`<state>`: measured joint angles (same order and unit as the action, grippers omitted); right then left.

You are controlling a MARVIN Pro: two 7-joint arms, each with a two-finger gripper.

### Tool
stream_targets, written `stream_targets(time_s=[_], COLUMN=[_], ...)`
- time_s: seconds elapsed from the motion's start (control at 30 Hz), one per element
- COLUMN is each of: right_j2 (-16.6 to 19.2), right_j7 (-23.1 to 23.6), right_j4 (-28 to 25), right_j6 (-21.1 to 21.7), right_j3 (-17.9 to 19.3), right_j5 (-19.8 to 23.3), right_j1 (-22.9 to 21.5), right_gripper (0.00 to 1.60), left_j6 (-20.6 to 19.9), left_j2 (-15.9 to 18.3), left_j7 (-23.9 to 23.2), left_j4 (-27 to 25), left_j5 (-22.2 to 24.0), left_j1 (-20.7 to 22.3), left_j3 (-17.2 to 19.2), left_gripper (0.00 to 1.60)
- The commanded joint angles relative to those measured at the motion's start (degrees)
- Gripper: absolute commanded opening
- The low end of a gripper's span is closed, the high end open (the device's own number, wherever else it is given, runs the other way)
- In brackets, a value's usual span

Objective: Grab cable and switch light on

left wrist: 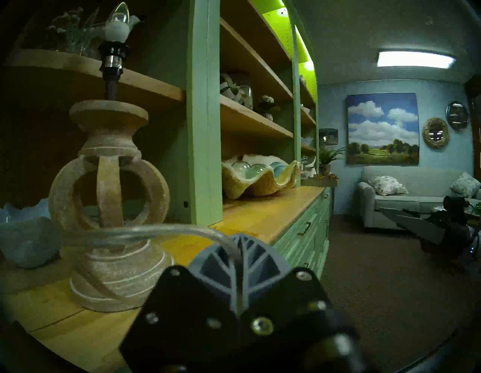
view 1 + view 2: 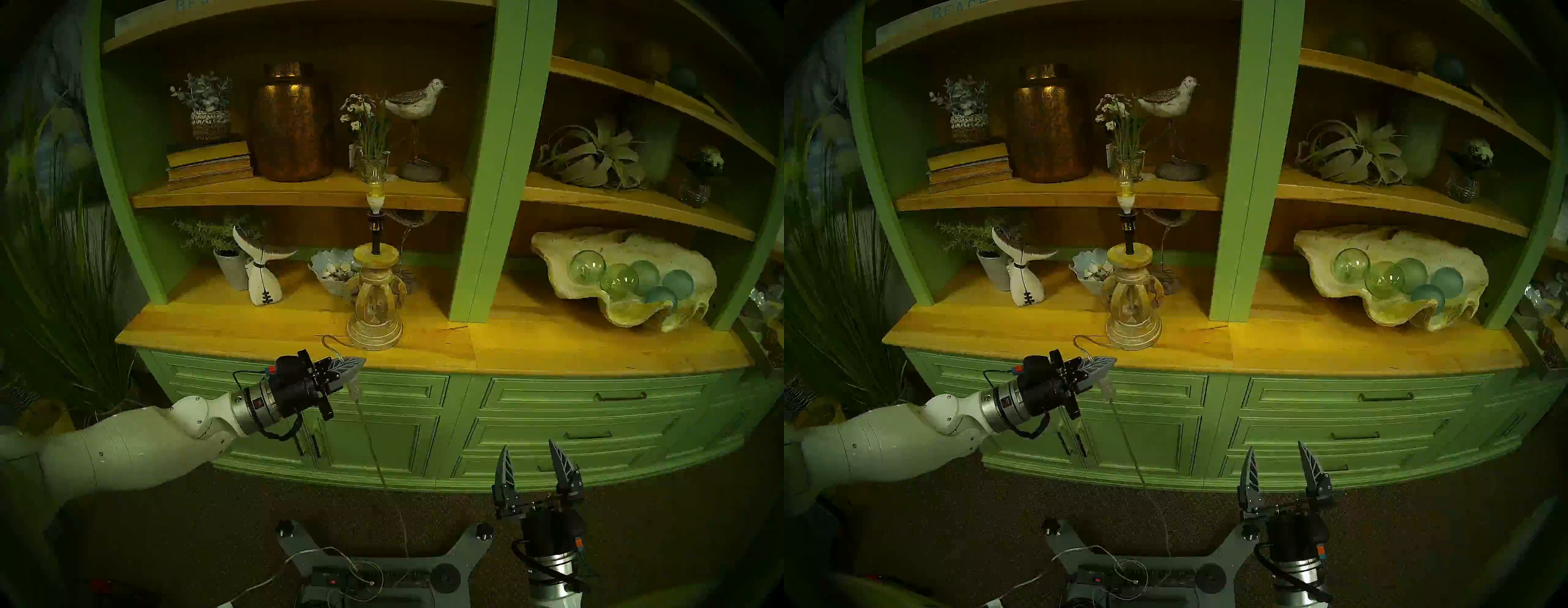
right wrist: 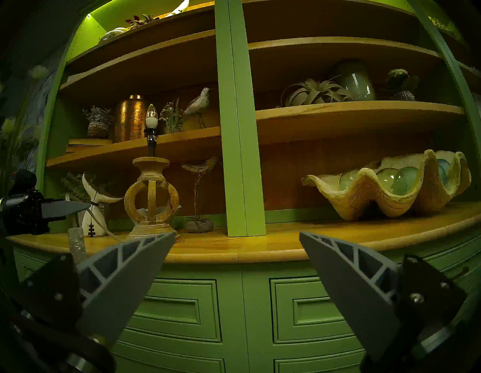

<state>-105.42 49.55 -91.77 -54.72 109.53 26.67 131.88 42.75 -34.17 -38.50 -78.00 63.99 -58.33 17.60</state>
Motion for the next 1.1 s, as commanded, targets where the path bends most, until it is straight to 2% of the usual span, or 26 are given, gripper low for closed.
stream_targets(time_s=[0.0,0.37,0.7,0.93,1.07], right_j2=[0.1,0.1,0.1,0.1,0.1], right_j7=[0.1,0.1,0.1,0.1,0.1], right_j4=[-1.4,-1.3,-1.3,-1.4,-1.3], right_j6=[-0.3,-0.3,-0.3,-0.3,-0.3], right_j3=[-0.1,-0.1,-0.1,-0.1,-0.1], right_j5=[0.0,0.0,0.0,0.0,0.0], right_j1=[-0.3,-0.3,-0.3,-0.3,-0.3], right_gripper=[1.6,1.6,1.6,1.6,1.6], left_j6=[-0.3,0.7,1.7,2.8,4.0], left_j2=[-3.1,-11.4,-15.8,-16.5,-15.1], left_j7=[-7.1,-13.2,-20.8,-28.5,-28.3], left_j4=[7.2,20.1,26.6,27.4,24.7], left_j5=[-0.4,-1.7,1.0,3.9,5.0], left_j1=[5.2,8.2,9.3,9.9,9.7], left_j3=[1.3,1.7,2.8,4.4,4.9], left_gripper=[0.0,0.0,0.0,0.0,0.0])
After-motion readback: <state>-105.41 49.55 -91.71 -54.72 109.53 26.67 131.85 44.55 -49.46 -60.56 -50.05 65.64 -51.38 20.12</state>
